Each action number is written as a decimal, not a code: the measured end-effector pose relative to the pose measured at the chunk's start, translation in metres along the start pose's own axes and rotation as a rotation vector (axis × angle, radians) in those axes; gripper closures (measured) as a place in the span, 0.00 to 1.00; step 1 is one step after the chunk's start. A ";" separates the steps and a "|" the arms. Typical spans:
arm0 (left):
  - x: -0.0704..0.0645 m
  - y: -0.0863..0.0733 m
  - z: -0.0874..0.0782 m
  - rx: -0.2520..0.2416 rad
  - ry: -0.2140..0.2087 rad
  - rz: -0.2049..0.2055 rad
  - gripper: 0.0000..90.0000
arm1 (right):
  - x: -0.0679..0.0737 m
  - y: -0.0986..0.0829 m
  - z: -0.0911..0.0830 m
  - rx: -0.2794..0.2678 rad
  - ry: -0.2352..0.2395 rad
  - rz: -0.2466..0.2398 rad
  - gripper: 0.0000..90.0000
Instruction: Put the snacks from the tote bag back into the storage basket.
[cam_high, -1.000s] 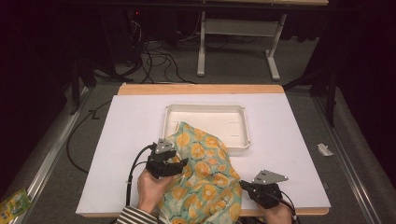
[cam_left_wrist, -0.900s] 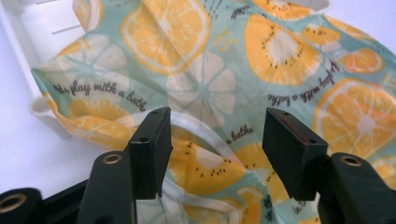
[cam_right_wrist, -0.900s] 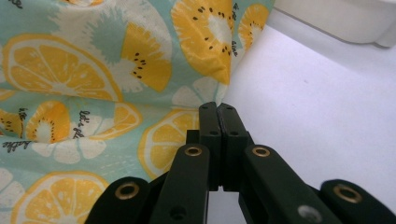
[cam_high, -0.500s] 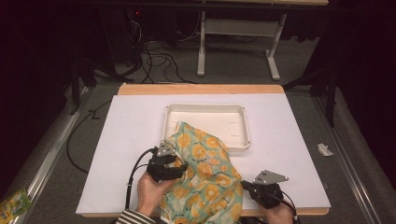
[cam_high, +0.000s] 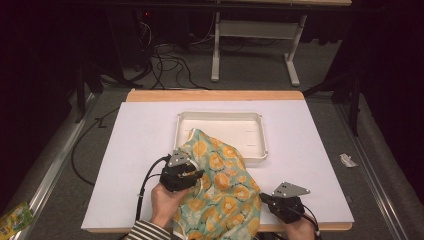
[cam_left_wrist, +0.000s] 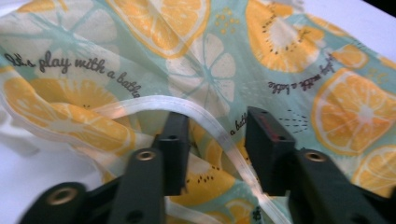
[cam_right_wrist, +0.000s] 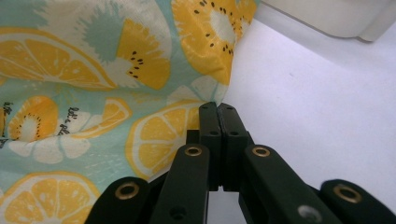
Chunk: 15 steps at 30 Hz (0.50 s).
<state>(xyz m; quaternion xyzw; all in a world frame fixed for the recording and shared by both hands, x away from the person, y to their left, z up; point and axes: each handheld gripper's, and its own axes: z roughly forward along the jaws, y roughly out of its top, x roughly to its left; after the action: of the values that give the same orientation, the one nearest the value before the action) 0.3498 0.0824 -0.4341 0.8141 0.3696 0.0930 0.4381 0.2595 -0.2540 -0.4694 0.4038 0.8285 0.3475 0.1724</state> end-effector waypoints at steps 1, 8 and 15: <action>-0.001 0.002 -0.001 -0.007 0.006 0.015 0.75 | 0.000 0.000 0.000 0.003 -0.003 0.002 1.00; -0.010 0.013 -0.002 -0.026 -0.029 0.072 0.95 | -0.005 -0.003 -0.002 0.004 -0.029 0.003 1.00; -0.013 0.020 -0.001 -0.030 -0.060 0.100 1.00 | -0.010 -0.006 -0.009 -0.004 -0.037 0.020 1.00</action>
<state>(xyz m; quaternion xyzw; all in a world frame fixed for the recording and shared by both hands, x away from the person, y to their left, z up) 0.3504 0.0673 -0.4150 0.8274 0.3139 0.0957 0.4558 0.2577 -0.2686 -0.4671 0.4183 0.8203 0.3433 0.1850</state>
